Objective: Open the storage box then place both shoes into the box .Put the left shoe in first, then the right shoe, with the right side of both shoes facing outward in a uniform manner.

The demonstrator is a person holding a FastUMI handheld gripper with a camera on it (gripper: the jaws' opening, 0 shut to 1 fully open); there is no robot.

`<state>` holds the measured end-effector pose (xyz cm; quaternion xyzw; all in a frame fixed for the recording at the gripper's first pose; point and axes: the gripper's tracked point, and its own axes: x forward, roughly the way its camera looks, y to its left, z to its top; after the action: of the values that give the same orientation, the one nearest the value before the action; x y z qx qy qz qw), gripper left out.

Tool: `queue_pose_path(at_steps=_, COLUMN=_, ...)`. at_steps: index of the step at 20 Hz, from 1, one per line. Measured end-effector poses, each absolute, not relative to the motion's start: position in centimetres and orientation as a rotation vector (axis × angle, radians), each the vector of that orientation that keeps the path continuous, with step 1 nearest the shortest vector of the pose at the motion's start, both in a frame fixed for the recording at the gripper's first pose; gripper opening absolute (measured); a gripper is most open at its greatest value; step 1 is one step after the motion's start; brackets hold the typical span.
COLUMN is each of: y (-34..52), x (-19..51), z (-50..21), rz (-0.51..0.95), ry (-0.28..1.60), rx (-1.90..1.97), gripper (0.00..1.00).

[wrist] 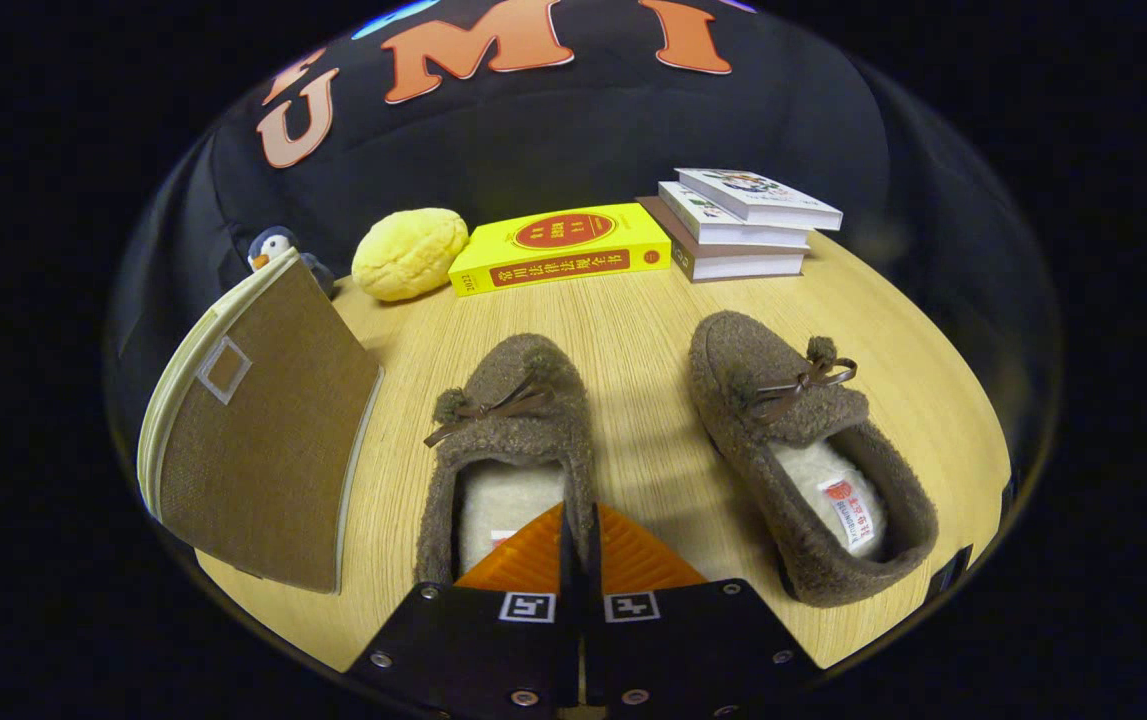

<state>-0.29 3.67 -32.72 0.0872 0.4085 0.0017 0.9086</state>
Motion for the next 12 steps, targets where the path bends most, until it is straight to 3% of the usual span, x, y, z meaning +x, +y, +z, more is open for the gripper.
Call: queue_pose_path(at_steps=12, y=2.0, x=-1.4, z=-24.2, rz=-0.136, ry=0.740, rx=0.187, gripper=0.01)
